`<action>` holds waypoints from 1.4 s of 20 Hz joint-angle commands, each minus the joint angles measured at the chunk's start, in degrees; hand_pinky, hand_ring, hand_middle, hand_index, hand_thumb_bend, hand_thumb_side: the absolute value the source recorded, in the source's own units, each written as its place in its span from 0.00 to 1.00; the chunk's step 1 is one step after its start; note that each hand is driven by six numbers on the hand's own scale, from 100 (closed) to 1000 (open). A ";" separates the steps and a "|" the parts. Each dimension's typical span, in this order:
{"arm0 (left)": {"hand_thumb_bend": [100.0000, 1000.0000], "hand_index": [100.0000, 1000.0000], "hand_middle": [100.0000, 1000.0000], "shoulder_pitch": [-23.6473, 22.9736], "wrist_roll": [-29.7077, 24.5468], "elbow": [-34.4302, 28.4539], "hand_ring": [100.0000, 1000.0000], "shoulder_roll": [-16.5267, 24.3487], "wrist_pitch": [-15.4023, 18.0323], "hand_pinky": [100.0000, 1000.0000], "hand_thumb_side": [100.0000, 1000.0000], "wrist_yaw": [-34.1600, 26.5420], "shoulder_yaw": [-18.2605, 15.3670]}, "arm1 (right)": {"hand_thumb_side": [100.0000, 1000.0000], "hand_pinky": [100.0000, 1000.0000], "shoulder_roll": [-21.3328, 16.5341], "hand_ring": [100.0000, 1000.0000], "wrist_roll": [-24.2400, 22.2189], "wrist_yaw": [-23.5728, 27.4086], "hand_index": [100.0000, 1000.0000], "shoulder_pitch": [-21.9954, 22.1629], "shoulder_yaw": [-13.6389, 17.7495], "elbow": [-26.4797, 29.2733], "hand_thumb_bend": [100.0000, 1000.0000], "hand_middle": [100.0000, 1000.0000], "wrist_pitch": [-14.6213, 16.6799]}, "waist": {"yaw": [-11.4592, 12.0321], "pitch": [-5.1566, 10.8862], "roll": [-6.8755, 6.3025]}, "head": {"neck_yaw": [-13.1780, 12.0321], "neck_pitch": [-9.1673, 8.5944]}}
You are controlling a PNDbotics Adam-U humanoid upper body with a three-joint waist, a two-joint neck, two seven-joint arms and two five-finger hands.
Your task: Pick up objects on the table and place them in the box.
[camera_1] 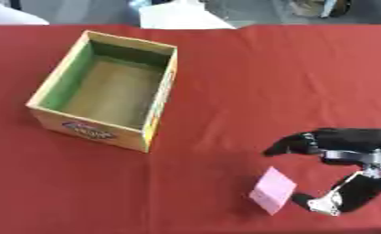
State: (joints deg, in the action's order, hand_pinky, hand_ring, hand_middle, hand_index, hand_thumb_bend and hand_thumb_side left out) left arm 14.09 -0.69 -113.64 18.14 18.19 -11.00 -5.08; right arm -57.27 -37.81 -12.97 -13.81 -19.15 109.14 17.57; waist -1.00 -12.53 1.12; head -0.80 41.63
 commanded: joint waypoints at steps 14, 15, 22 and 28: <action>0.00 0.73 0.55 0.60 -0.27 -0.95 0.67 0.89 -0.20 0.49 0.70 0.15 0.07 | 0.36 0.94 -0.22 0.88 -2.82 0.17 1.00 -2.58 -1.82 -0.59 0.12 0.89 0.23 | 0.33 0.31 -0.15 | 0.61 -0.60; 0.00 0.73 0.55 0.61 -0.27 -0.95 0.67 0.87 -0.19 0.49 0.70 0.15 0.07 | 0.36 0.94 -0.09 0.88 -3.10 0.11 1.00 -2.77 -2.02 -0.88 0.12 0.89 0.22 | 0.35 0.26 -0.18 | 0.64 -0.63; 0.00 0.73 0.55 0.63 -0.39 -0.95 0.67 0.75 -0.24 0.48 0.70 0.25 0.12 | 0.36 0.94 0.72 0.89 -4.23 -1.01 1.00 -3.42 -2.82 -3.76 0.11 0.90 0.32 | 0.39 -0.16 -0.31 | 0.75 -0.68; 0.00 0.73 0.55 0.64 -0.56 -0.95 0.67 0.57 -0.35 0.48 0.70 0.32 0.15 | 0.32 0.94 1.54 0.89 -4.59 -2.04 1.00 -4.18 -3.41 -6.06 0.10 0.90 0.68 | 0.56 -0.39 -0.41 | 0.82 -0.97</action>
State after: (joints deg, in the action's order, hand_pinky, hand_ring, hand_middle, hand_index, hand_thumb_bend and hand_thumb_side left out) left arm 14.14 -1.08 -113.64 18.06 17.81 -10.93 -4.90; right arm -54.67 -42.19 -14.46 -17.23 -22.99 103.31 18.04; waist -0.41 -13.58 0.77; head -0.20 41.26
